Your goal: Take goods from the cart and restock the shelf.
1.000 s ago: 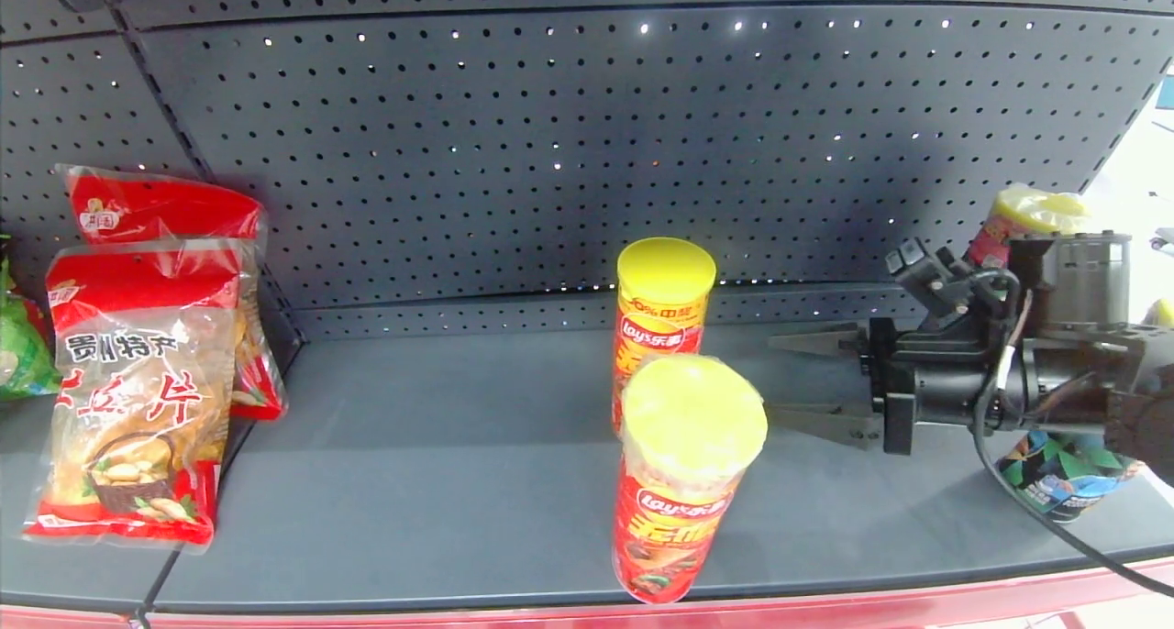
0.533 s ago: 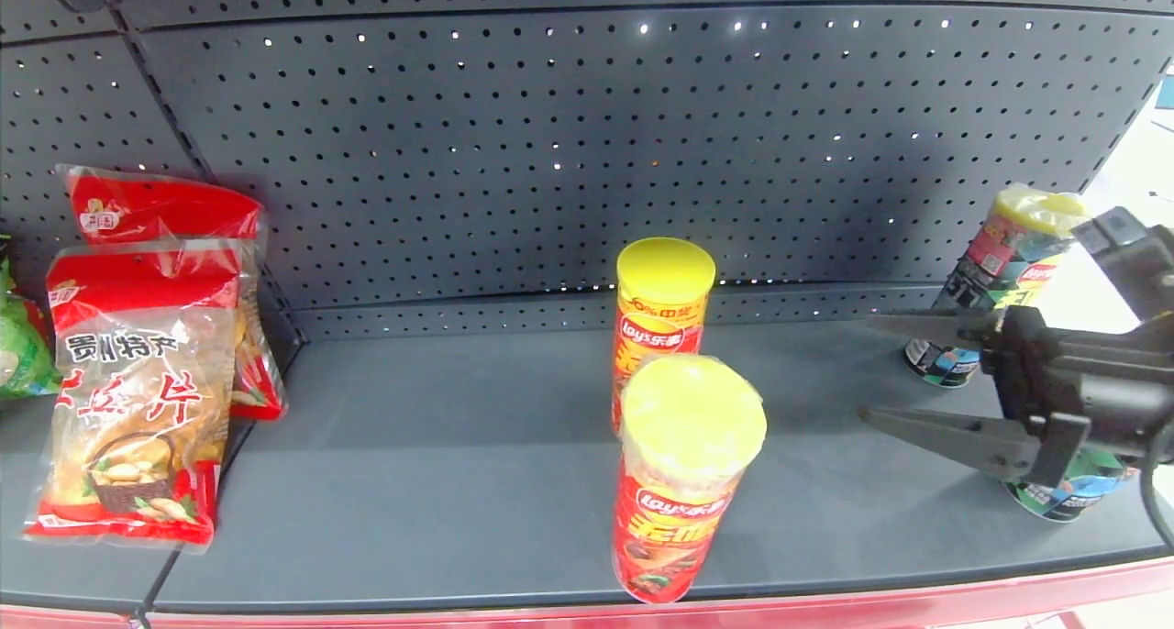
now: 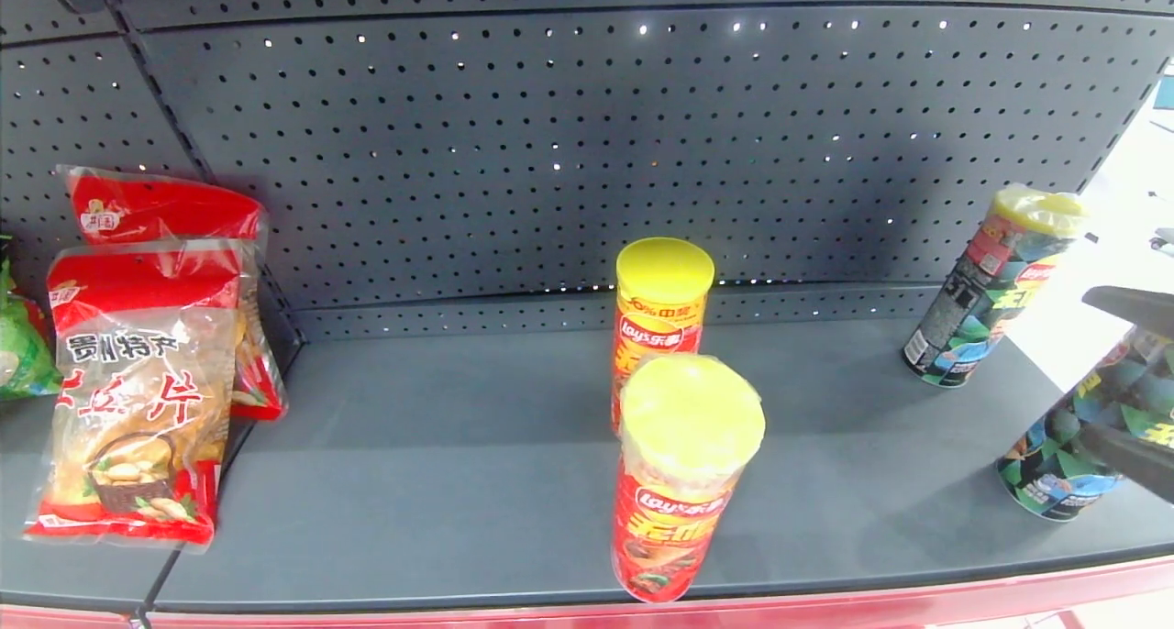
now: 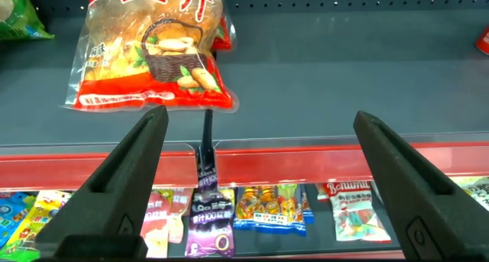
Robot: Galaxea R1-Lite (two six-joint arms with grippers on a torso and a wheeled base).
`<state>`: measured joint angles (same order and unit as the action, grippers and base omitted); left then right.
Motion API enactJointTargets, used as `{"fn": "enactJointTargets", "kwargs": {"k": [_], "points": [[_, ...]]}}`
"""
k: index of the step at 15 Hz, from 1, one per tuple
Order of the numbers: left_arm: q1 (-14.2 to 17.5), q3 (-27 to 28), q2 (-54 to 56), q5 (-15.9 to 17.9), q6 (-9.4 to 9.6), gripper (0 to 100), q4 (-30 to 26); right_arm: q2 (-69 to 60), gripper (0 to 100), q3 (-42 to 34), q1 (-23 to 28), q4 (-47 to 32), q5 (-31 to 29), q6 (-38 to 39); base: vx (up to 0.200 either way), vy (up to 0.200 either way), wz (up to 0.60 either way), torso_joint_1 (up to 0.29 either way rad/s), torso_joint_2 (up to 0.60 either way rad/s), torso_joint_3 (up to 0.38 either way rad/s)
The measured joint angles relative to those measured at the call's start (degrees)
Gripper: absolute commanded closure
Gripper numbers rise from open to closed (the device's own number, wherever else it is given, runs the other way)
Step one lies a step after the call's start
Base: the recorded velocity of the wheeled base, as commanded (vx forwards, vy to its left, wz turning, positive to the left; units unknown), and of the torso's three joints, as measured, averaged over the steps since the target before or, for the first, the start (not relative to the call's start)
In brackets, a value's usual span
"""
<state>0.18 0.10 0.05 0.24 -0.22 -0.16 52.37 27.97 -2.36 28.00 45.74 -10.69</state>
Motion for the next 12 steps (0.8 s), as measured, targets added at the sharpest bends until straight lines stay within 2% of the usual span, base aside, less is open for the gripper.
{"fn": "enactJointTargets", "kwargs": {"k": [2, 4, 5, 6, 9, 10, 12], "points": [[-0.1, 0.0, 0.0, 0.0, 0.00, 0, 0.0, -5.0, 0, 2.0, 1.9, -0.4, -7.1, 3.3, 0.000, 0.000, 0.00, 0.000, 0.00, 0.000], [-0.1, 0.0, 0.0, 0.0, 0.00, 0, 0.0, -9.7, 0, 6.3, 3.6, -1.8, -21.4, 5.0, 0.000, 0.000, 0.00, 0.000, 0.00, 0.000], [-0.1, 0.0, 0.0, 0.0, -0.02, 0, 0.0, -11.8, 0, 7.3, 4.3, -3.8, -25.1, 5.3, 0.000, 0.000, 0.00, 0.000, 0.00, 0.000], [-0.1, 0.0, 0.0, 0.0, 0.00, 0, 0.0, -14.6, 0, 7.7, 5.1, -8.5, -26.7, 5.3, 0.000, 0.000, 0.00, 0.000, 0.00, 0.000], [-0.1, 0.0, 0.0, 0.0, 0.00, 0, 0.0, -24.4, 0, 4.6, 7.7, -29.2, -28.1, 5.3, 0.000, 0.000, 0.00, 0.000, 0.00, 0.000], [-0.1, 0.0, 0.0, 0.0, -0.02, 0, 0.0, -27.3, 0, 1.7, 8.4, -33.0, -28.2, 5.1, 0.000, 0.000, 0.00, 0.000, 0.00, 0.000], [-0.1, 0.0, 0.0, 0.0, -0.02, 0, 0.0, -30.9, 0, -4.2, 9.0, -34.4, -28.6, 4.2, 0.000, 0.000, 0.00, 0.000, 0.00, 0.000]]}}
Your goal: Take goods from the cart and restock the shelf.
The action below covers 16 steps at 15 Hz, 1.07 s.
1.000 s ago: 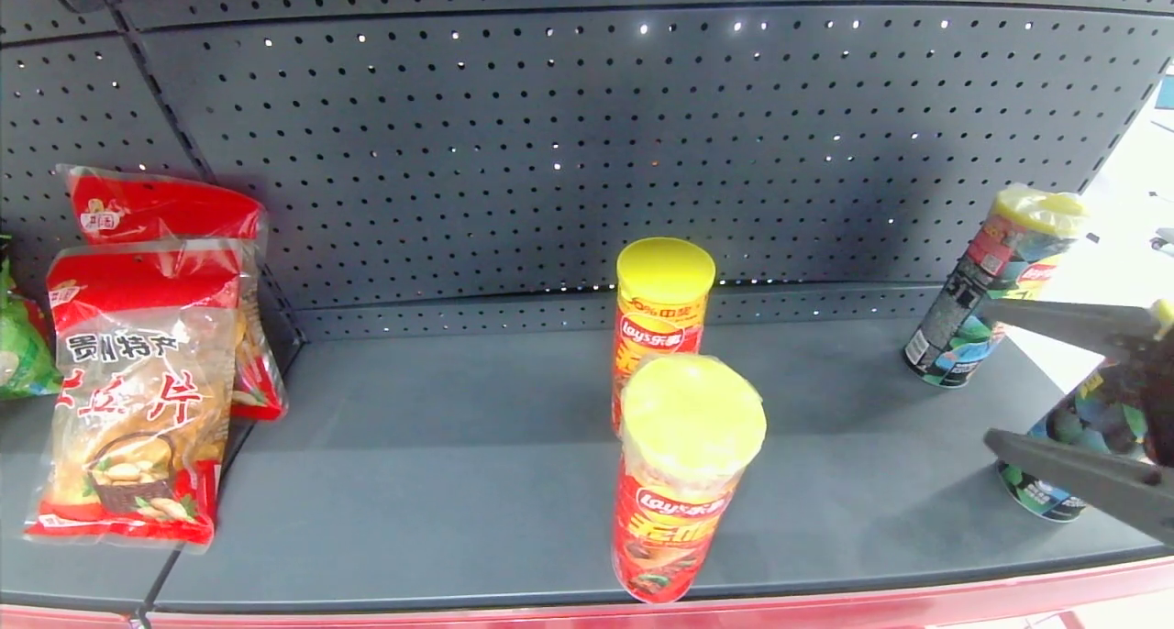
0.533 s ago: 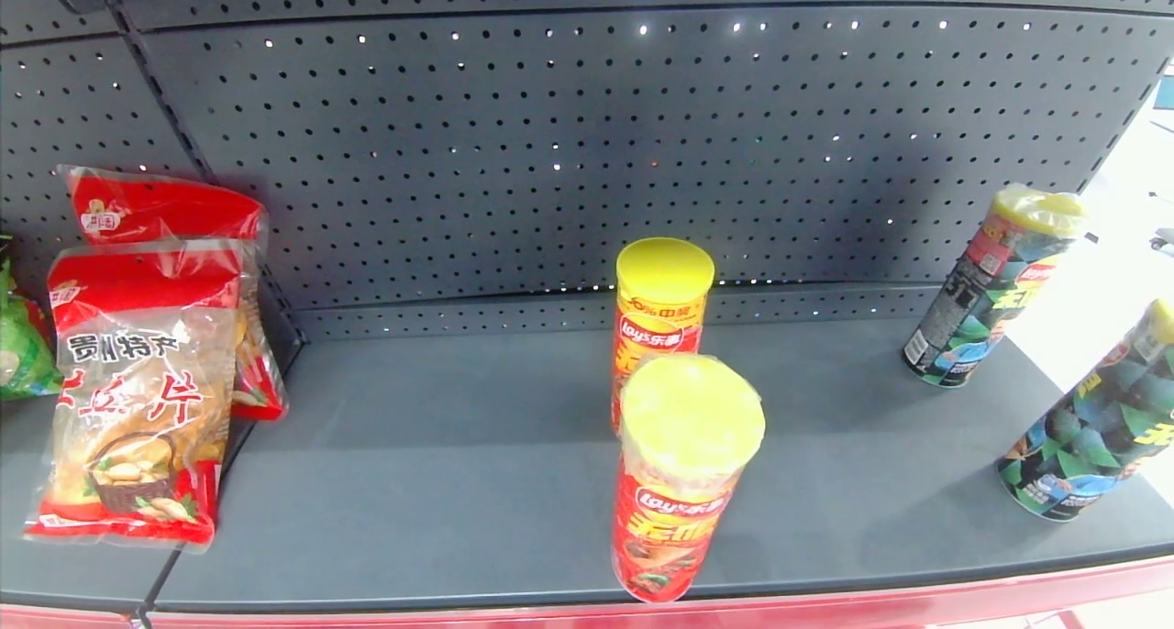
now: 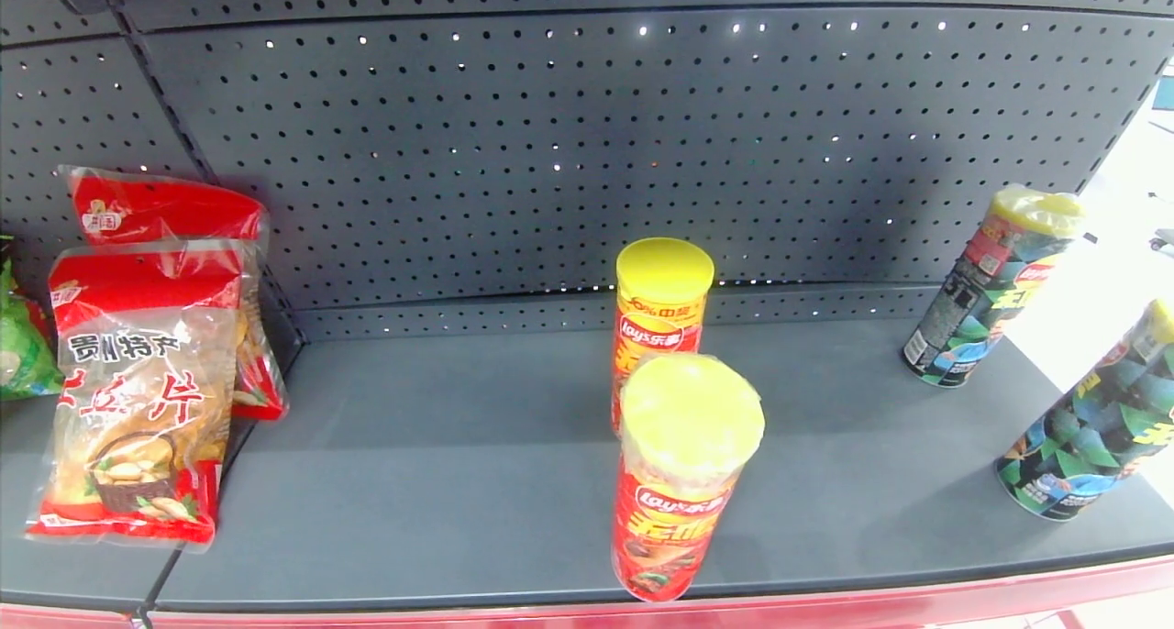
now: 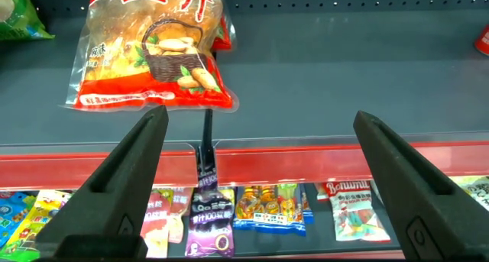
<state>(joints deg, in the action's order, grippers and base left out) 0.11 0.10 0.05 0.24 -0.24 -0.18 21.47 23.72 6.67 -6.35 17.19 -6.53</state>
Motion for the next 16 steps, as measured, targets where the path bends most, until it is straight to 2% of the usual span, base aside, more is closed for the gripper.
{"fn": "enactJointTargets", "kwargs": {"k": [4, 7, 9, 12, 14, 16], "points": [[0.0, 0.0, 0.0, 0.0, 0.02, 0, 0.0, -3.3, 0, -11.5, 0.0, -0.2, -0.1, -1.0, 0.000, 0.000, 0.00, 0.000, 0.00, 0.000], [0.0, 0.0, 0.0, 0.0, 0.02, 0, 0.0, -6.0, 0, -17.0, -0.8, -0.1, -0.2, 0.0, 0.000, 0.000, 0.00, 0.000, 0.00, 0.000], [0.0, 0.0, 0.0, 0.0, 0.00, 0, 0.0, -8.2, 0, -18.7, -2.1, -0.1, -3.0, 3.3, 0.000, 0.000, 0.00, 0.000, 0.00, 0.000], [0.0, 0.0, 0.0, 0.0, 0.00, 0, 0.0, -12.5, 0, -19.4, -3.0, 0.3, -5.4, 3.5, 0.000, 0.000, 0.00, 0.000, 0.00, 0.000], [0.0, 0.0, 0.0, 0.0, 0.00, 0, 0.0, -15.6, 0, -21.3, -4.2, 7.2, -10.9, 4.5, 0.000, 0.000, 0.00, 0.000, 0.00, 0.000], [0.0, 0.0, 0.0, 0.0, 0.00, 0, 0.0, -17.6, 0, -22.6, -5.2, 8.1, -12.4, 6.0, 0.000, 0.000, 0.00, 0.000, 0.00, 0.000]]}}
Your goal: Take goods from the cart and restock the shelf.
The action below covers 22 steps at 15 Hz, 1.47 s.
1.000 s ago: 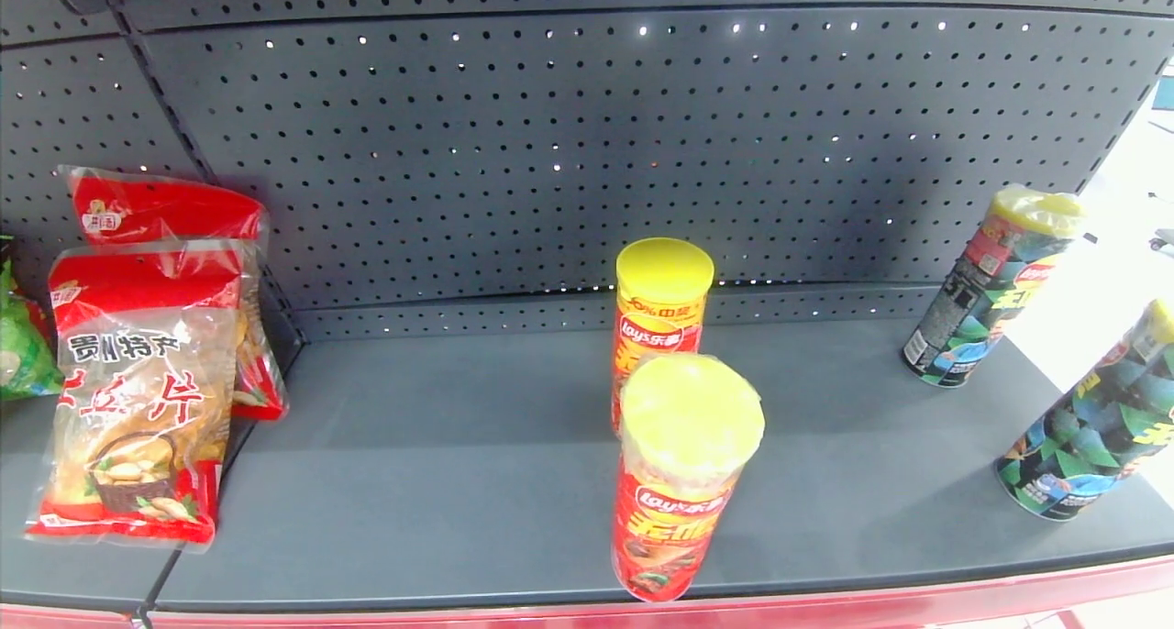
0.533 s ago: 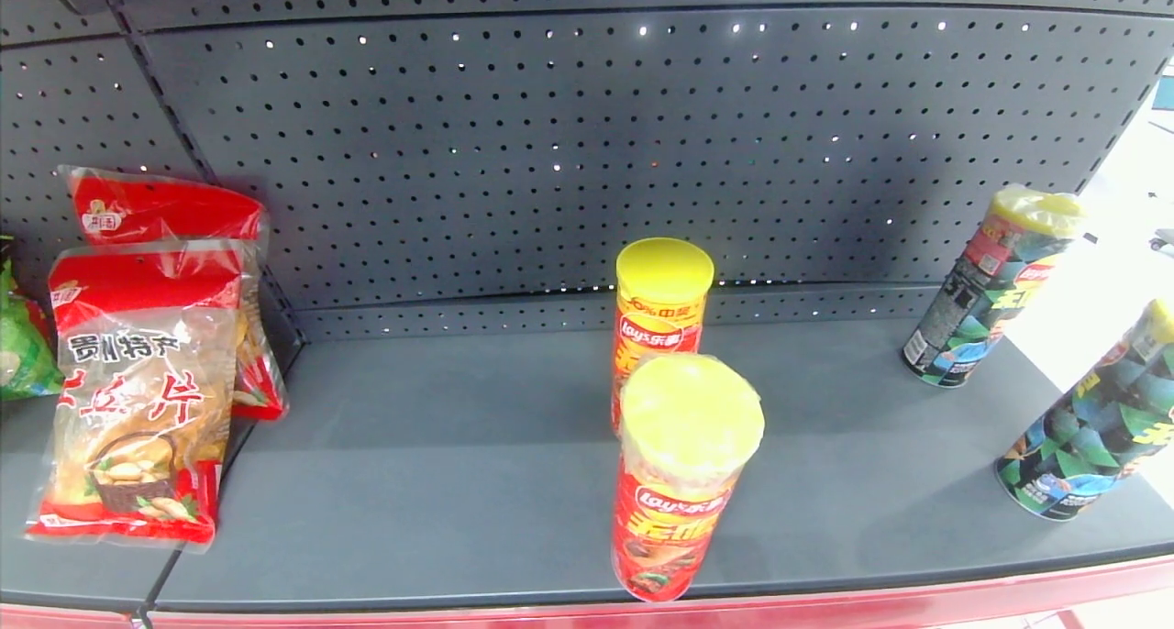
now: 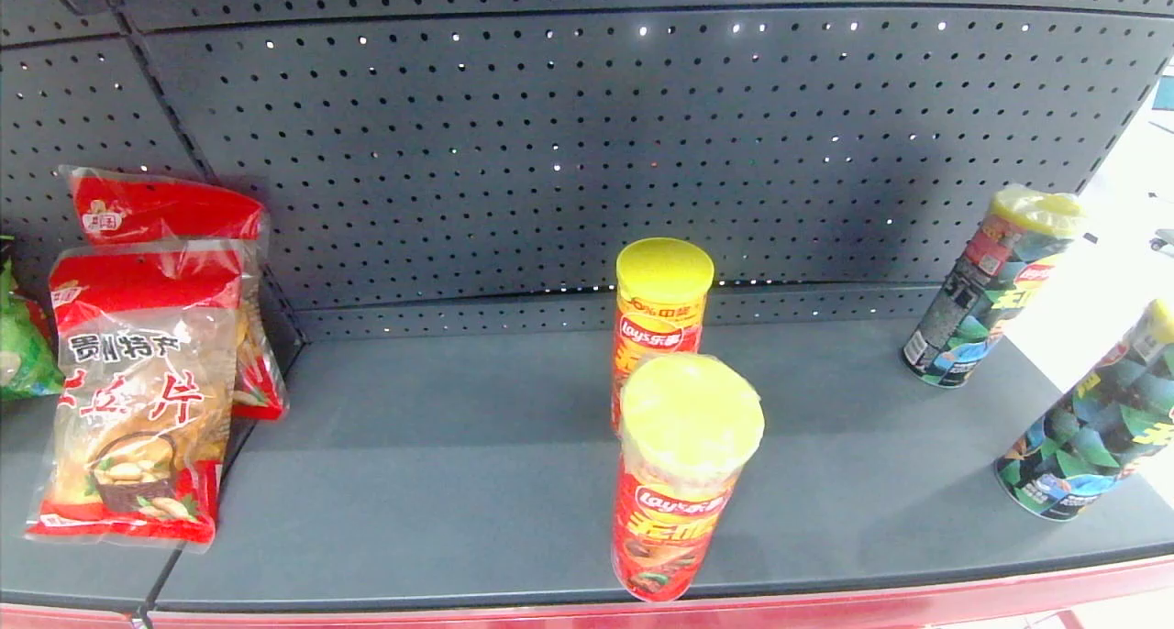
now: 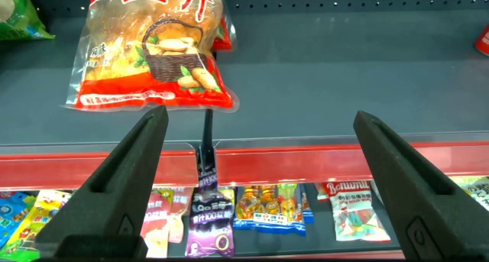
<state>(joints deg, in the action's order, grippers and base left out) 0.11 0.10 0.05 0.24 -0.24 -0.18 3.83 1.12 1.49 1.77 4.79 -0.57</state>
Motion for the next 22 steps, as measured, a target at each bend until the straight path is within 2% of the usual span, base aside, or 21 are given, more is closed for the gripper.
{"fn": "enactJointTargets", "kwargs": {"k": [5, 8, 10, 12, 14, 22], "points": [[0.0, 0.0, 0.0, 0.0, 0.00, 0, 0.0, -3.4, 0, -0.9, -1.2, 1.8, -6.5, 2.8, 0.000, 0.000, 0.00, 0.000, 0.00, 0.000], [0.0, 0.0, 0.0, 0.0, 0.02, 0, 0.0, -3.9, 0, -1.0, -1.1, 1.7, -2.8, 2.2, 0.000, 0.000, 0.00, 0.000, 0.00, 0.000], [0.0, 0.0, 0.0, 0.0, 0.00, 0, 0.0, -3.9, 0, -1.0, -1.2, 1.7, -0.6, -2.9, 0.000, 0.000, 0.00, 0.000, 0.00, 0.000], [0.0, 0.0, 0.0, 0.0, 0.00, 0, 0.0, -3.9, 0, -1.0, -1.2, 0.5, -1.6, -4.0, 0.000, 0.000, 0.00, 0.000, 0.00, 0.000], [0.0, 0.0, 0.0, 0.0, 0.02, 0, 0.0, -3.9, 0, -1.1, -1.2, -1.6, -5.4, -0.6, 0.000, 0.000, 0.00, 0.000, 0.00, 0.000], [0.0, 0.0, 0.0, 0.0, 0.00, 0, 0.0, -3.9, 0, -1.1, -1.3, -1.7, -4.4, 0.2, 0.000, 0.000, 0.00, 0.000, 0.00, 0.000]]}}
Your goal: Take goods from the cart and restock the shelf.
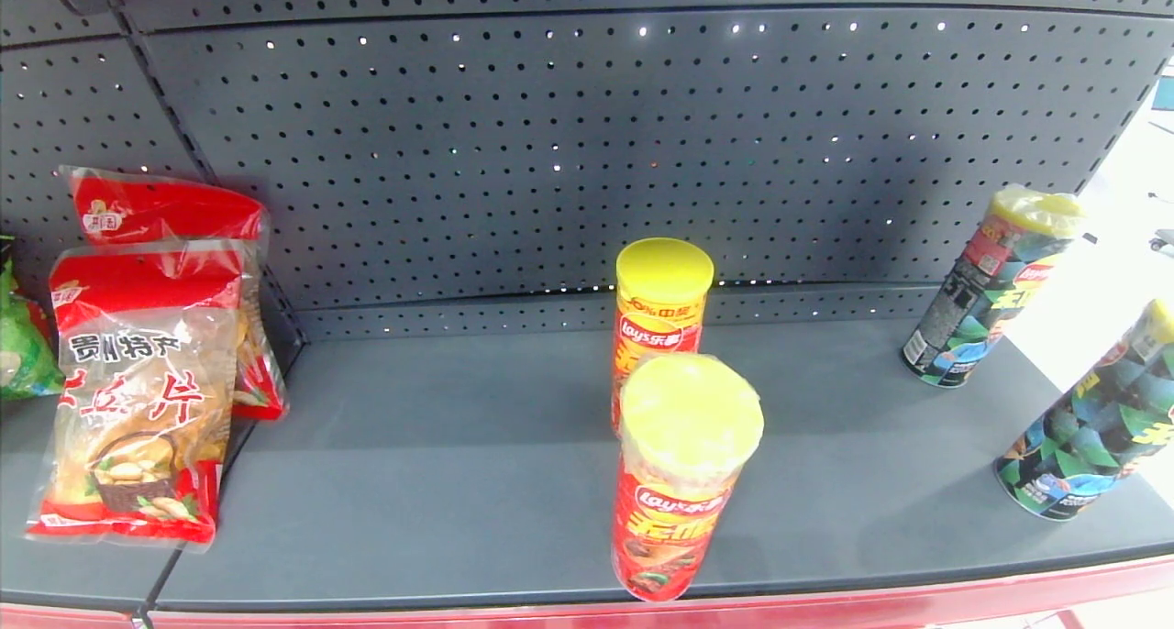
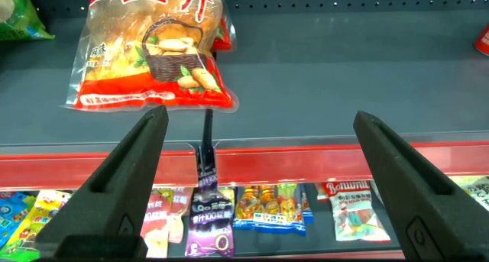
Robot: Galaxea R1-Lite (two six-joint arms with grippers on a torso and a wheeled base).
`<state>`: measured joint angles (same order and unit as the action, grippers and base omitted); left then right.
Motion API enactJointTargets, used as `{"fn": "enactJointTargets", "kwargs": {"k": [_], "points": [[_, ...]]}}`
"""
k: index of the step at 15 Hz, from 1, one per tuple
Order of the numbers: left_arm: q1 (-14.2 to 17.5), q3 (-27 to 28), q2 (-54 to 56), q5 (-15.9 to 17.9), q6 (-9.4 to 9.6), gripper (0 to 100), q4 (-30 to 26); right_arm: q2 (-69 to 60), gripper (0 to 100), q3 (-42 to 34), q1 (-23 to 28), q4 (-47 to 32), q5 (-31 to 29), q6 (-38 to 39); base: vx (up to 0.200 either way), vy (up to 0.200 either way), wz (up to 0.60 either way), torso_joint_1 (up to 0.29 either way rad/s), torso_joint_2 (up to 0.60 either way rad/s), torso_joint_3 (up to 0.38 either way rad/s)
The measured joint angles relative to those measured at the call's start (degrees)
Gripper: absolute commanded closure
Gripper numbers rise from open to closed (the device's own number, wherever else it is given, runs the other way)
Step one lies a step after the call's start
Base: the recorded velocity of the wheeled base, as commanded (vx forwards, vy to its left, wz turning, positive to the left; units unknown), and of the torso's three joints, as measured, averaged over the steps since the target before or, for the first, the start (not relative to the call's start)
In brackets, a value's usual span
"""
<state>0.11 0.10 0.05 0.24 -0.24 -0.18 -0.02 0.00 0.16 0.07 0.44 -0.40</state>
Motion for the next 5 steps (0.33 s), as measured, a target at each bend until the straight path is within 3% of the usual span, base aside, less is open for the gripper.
{"fn": "enactJointTargets", "kwargs": {"k": [5], "points": [[0.0, 0.0, 0.0, 0.0, 0.02, 0, 0.0, 0.0, 0, 0.0, 0.0, 0.0, -0.4, 0.1, 0.000, 0.000, 0.00, 0.000, 0.00, 0.000]]}}
